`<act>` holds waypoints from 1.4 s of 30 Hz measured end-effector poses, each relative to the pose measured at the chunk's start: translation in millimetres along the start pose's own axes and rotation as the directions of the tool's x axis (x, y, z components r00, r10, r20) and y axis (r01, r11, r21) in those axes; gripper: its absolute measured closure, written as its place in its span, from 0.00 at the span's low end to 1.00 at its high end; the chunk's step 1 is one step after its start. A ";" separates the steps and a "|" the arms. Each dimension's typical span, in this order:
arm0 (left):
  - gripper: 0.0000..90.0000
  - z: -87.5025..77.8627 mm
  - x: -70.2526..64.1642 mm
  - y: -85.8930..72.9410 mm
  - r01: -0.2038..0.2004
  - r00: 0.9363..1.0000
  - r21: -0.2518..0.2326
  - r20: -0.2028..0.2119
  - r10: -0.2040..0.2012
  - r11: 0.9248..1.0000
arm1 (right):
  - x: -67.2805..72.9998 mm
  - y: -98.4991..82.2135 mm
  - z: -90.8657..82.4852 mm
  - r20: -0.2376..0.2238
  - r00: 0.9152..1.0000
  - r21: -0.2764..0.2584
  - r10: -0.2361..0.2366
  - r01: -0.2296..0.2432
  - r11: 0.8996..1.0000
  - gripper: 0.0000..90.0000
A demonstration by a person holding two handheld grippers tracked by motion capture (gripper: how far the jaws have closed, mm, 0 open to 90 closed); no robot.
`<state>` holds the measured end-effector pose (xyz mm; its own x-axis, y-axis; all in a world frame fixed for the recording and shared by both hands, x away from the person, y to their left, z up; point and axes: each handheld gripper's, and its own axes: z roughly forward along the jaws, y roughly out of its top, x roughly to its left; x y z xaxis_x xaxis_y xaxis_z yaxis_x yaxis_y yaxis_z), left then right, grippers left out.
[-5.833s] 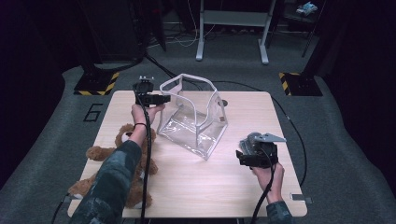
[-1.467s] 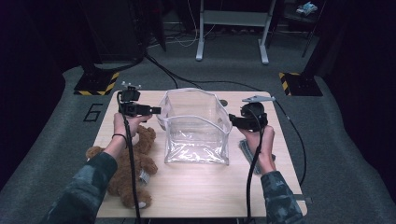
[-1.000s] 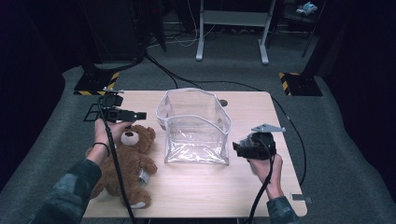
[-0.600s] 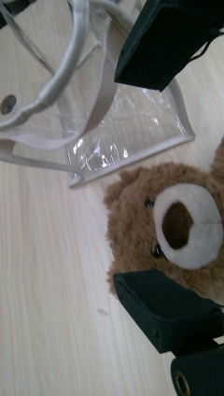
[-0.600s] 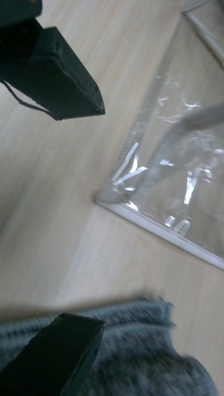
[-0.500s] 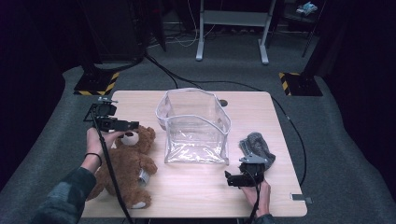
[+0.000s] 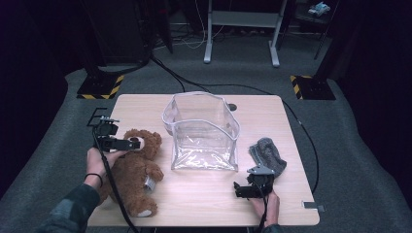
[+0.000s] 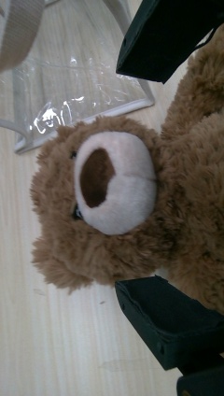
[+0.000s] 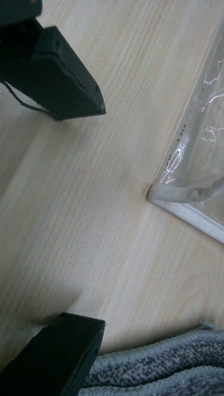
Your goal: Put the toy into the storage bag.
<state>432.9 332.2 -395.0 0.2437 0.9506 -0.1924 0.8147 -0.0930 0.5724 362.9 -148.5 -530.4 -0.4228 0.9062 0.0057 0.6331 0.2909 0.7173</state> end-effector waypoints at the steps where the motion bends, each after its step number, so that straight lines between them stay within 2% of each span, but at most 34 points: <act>1: 0.00 0.8 0.4 -1.8 -0.002 1.000 -0.002 -0.002 0.002 1.000 | -0.4 -0.3 -0.2 0.006 1.000 -0.002 0.003 -0.003 1.000 0.00; 4: 0.00 2.2 -0.5 -5.7 -0.012 1.000 0.015 -0.013 0.012 1.000 | -1.3 0.2 0.5 0.013 1.000 -0.001 0.007 -0.007 1.000 0.00; 9: 0.00 11.2 -1.2 -11.5 0.010 1.000 0.037 -0.023 -0.009 0.999 | -1.2 0.2 0.3 0.008 1.000 -0.001 0.006 -0.006 1.000 0.00; 11: 0.00 15.4 -2.8 -14.3 0.009 1.000 0.056 -0.015 -0.009 0.998 | -1.2 0.2 0.3 0.008 1.000 -0.001 0.005 -0.005 1.000 0.00; 12: 0.00 18.3 -3.2 -15.5 0.022 1.000 0.066 0.005 -0.022 0.998 | -0.6 0.2 0.3 0.015 1.000 -0.003 0.010 -0.010 1.000 0.01; 15: 0.00 27.6 -4.6 -18.4 0.022 1.000 0.108 -0.001 -0.022 0.994 | -0.2 0.2 -0.1 0.009 1.000 -0.005 0.001 -0.001 1.000 0.01; 18: 0.00 33.4 -4.0 -18.1 0.015 1.000 0.131 -0.010 -0.014 0.991 | -1.0 0.1 0.1 0.008 1.000 -0.008 -0.012 0.012 1.000 0.01; 20: 0.00 40.3 -2.4 -18.9 0.027 1.000 0.141 -0.019 -0.024 0.990 | 0.6 -0.1 -0.5 0.008 1.000 -0.004 0.006 -0.005 1.000 0.01; 21: 0.00 43.4 -1.2 -20.1 0.016 1.000 0.158 -0.025 -0.013 0.987 | 0.7 -0.2 -0.5 0.009 1.000 -0.004 0.005 -0.005 1.000 0.01; 24: 0.00 52.3 0.1 -24.1 0.014 0.998 0.173 -0.057 -0.004 0.985 | 0.6 -0.1 0.0 0.017 1.000 -0.011 -0.010 0.010 1.000 0.01; 25: 0.00 53.9 1.3 -25.1 0.020 0.999 0.177 -0.052 -0.010 0.984 | 0.7 -0.2 0.2 0.015 1.000 -0.012 -0.012 0.013 1.000 0.01; 29: 0.00 60.6 2.5 -31.6 0.021 0.996 0.170 -0.092 -0.005 0.985 | 0.8 -0.2 0.1 0.015 1.000 -0.012 -0.015 0.015 1.000 0.01; 33: 0.01 66.1 1.7 -36.4 0.022 0.994 0.152 -0.105 -0.006 0.988 | 1.5 -0.4 -0.6 0.012 1.000 -0.010 -0.018 0.018 1.000 0.01; 36: 0.03 69.6 2.5 -39.5 0.020 0.995 0.140 -0.100 -0.006 0.990 | 1.4 -0.4 -0.5 0.011 1.000 -0.011 -0.018 0.018 1.000 0.01; 39: 0.07 71.0 9.0 -42.7 0.042 0.996 0.118 -0.077 -0.033 0.992 | 1.0 -0.5 -0.4 0.009 1.000 -0.011 -0.020 0.020 1.000 0.01; 40: 0.08 71.7 9.2 -43.8 0.060 0.996 0.103 -0.073 -0.053 0.993 | 1.0 -0.5 -0.4 0.009 1.000 -0.011 -0.021 0.021 1.000 0.01; 41: 0.11 71.8 11.6 -44.9 0.060 0.997 0.100 -0.054 -0.054 0.993 | 1.0 -0.5 -0.4 0.008 1.000 -0.011 -0.020 0.020 1.000 0.01; 42: 0.13 71.8 12.0 -45.4 0.066 0.997 0.095 -0.052 -0.061 0.993 | 0.9 -0.5 -0.4 0.008 1.000 -0.010 -0.020 0.020 1.000 0.01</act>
<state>436.7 326.6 -480.5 0.1660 0.9685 -0.1856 0.8753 -0.0580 0.4802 362.0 -148.0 -530.5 -0.4298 0.9028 -0.0142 0.6180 0.3056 0.7244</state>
